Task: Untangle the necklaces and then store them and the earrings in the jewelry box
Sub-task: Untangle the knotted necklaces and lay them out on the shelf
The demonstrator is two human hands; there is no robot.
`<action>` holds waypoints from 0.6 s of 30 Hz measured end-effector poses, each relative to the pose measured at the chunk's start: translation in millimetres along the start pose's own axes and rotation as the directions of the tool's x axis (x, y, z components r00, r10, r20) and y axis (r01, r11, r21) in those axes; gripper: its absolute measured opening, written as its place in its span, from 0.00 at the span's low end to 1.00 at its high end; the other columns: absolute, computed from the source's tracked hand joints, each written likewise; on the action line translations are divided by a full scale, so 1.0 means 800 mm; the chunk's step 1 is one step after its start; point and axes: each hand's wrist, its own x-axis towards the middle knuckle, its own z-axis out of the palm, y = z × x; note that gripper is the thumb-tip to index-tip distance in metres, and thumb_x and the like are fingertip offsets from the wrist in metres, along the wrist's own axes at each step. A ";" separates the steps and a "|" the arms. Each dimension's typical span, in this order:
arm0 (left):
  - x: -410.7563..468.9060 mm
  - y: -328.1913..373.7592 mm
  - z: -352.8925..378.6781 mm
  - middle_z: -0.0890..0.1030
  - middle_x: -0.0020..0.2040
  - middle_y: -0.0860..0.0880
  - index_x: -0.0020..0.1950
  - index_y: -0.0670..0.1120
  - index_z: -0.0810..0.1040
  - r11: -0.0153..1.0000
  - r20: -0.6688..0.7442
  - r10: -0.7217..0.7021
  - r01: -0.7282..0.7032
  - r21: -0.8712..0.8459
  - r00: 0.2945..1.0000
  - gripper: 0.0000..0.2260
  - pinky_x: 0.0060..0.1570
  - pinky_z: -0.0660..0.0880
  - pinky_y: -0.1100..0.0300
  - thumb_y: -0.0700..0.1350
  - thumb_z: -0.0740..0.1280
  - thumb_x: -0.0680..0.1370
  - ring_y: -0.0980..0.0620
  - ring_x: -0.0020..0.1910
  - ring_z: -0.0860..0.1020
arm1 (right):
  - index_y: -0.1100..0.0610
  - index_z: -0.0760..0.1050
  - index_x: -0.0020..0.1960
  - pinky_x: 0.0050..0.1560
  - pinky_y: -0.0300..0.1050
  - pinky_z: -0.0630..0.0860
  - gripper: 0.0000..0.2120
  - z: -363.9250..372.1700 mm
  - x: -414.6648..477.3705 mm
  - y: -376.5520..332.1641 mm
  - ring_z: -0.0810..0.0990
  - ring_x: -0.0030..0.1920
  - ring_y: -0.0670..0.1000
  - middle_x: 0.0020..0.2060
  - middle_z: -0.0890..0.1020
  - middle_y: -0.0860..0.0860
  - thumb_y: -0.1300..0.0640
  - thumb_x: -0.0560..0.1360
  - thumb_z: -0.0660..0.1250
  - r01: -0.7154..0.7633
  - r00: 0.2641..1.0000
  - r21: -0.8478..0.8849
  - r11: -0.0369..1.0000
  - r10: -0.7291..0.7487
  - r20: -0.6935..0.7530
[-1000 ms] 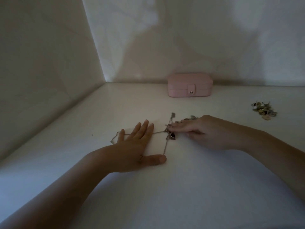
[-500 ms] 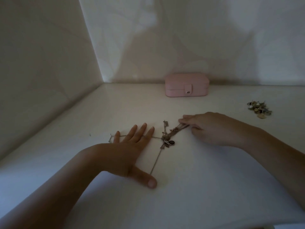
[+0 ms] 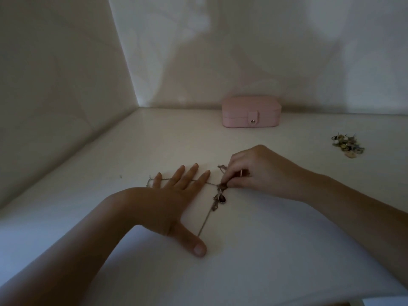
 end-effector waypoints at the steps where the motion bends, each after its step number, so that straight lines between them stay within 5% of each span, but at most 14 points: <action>1: 0.001 -0.001 0.001 0.21 0.70 0.57 0.66 0.61 0.20 1.000 -0.004 0.002 -0.002 -0.001 1.000 0.60 0.71 0.30 0.40 0.73 0.67 0.60 0.53 0.69 0.22 | 0.53 0.84 0.47 0.44 0.32 0.70 0.04 0.002 -0.001 0.001 0.76 0.40 0.37 0.41 0.81 0.42 0.58 0.74 0.72 0.038 0.999 -0.081 0.996 -0.039 -0.016; 4: 0.003 -0.003 0.004 0.21 0.69 0.58 0.65 0.62 0.19 1.000 -0.022 0.005 -0.005 -0.012 1.000 0.60 0.70 0.29 0.41 0.75 0.66 0.58 0.54 0.69 0.22 | 0.53 0.82 0.47 0.43 0.39 0.74 0.03 0.008 -0.006 -0.001 0.76 0.40 0.40 0.42 0.81 0.44 0.55 0.74 0.70 0.104 0.993 -0.179 0.978 -0.113 -0.038; 7: 0.002 -0.002 0.004 0.21 0.70 0.58 0.63 0.63 0.19 1.000 -0.024 0.010 -0.010 -0.014 1.000 0.59 0.70 0.29 0.43 0.78 0.61 0.52 0.53 0.69 0.23 | 0.51 0.82 0.51 0.46 0.34 0.73 0.08 0.010 -0.007 -0.004 0.78 0.45 0.40 0.47 0.81 0.44 0.52 0.75 0.68 0.179 0.983 -0.120 0.977 -0.182 -0.019; 11: 0.002 0.005 0.000 0.25 0.73 0.57 0.71 0.60 0.26 0.997 -0.057 -0.023 0.019 -0.075 0.998 0.46 0.73 0.33 0.44 0.76 0.49 0.64 0.54 0.73 0.28 | 0.52 0.84 0.48 0.43 0.32 0.71 0.06 0.014 -0.001 -0.003 0.78 0.41 0.42 0.44 0.81 0.45 0.55 0.74 0.68 0.237 0.970 -0.192 0.952 -0.242 -0.002; 18: 0.007 0.010 0.003 0.25 0.73 0.55 0.72 0.58 0.26 0.998 -0.062 -0.051 0.049 -0.041 0.997 0.47 0.72 0.34 0.40 0.73 0.50 0.64 0.53 0.73 0.28 | 0.54 0.80 0.47 0.45 0.28 0.69 0.04 0.010 -0.003 0.002 0.76 0.44 0.39 0.41 0.77 0.41 0.61 0.76 0.68 -0.028 0.999 0.033 0.999 0.029 -0.031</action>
